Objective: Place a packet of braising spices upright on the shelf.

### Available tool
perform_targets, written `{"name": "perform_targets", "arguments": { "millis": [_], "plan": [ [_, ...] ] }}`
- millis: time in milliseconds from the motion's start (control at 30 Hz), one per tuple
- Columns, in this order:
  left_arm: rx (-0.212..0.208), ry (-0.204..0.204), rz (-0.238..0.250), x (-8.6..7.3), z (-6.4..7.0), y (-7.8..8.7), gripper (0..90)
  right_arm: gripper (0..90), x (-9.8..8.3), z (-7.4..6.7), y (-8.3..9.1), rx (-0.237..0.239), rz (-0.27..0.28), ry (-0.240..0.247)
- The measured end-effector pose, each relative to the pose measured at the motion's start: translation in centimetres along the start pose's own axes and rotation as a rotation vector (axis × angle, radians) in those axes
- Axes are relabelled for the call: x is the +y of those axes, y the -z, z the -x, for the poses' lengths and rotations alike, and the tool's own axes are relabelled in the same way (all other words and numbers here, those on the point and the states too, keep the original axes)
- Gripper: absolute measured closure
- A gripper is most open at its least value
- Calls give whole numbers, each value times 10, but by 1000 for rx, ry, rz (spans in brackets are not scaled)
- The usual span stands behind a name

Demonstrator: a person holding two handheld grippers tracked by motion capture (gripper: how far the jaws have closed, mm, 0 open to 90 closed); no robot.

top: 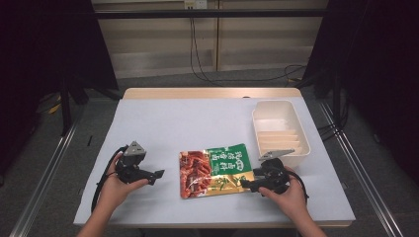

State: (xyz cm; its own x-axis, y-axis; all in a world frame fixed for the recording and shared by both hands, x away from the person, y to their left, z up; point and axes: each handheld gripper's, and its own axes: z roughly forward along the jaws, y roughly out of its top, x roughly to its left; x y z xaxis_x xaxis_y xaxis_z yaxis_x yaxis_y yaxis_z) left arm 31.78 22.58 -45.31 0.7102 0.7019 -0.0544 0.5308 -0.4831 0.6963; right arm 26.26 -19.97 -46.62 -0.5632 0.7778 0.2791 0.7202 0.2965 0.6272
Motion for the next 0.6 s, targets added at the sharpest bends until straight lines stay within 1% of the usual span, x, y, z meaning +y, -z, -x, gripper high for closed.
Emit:
{"name": "perform_targets", "arguments": {
  "millis": [33,67,100,133,233,300,400,433,500,533,600],
  "plan": [
    [8,-10,1,0,0,0,48,280,1,-1,-1,2,-2,-13],
    [11,-12,5,0,0,-1,48,282,1,-1,-2,-4,-6,-8],
    [2,-9,-1,0,0,-1,48,286,2,-1,-2,-11,-5,-9],
    [2,-14,-5,0,0,-1,48,287,2,-1,-3,-10,-13,-9],
    [2,-15,-4,0,0,-1,49,319,3,0,-2,-9,-9,-23],
    [3,-14,-4,0,0,-1,48,326,3,0,-1,-6,-9,-44],
    [6,-15,-2,0,0,-1,49,330,2,1,0,1,-5,-45],
    [10,-16,-3,0,1,-1,50,332,2,1,-1,-4,-9,-45],
    [5,-15,-4,0,1,-1,52,332,1,1,-3,-17,-20,-36],
    [7,-17,-5,0,1,-1,52,332,1,1,-3,-20,-22,-47],
    [7,-20,-5,0,1,-1,52,333,0,1,-5,-17,-27,-44]
  ]
}}
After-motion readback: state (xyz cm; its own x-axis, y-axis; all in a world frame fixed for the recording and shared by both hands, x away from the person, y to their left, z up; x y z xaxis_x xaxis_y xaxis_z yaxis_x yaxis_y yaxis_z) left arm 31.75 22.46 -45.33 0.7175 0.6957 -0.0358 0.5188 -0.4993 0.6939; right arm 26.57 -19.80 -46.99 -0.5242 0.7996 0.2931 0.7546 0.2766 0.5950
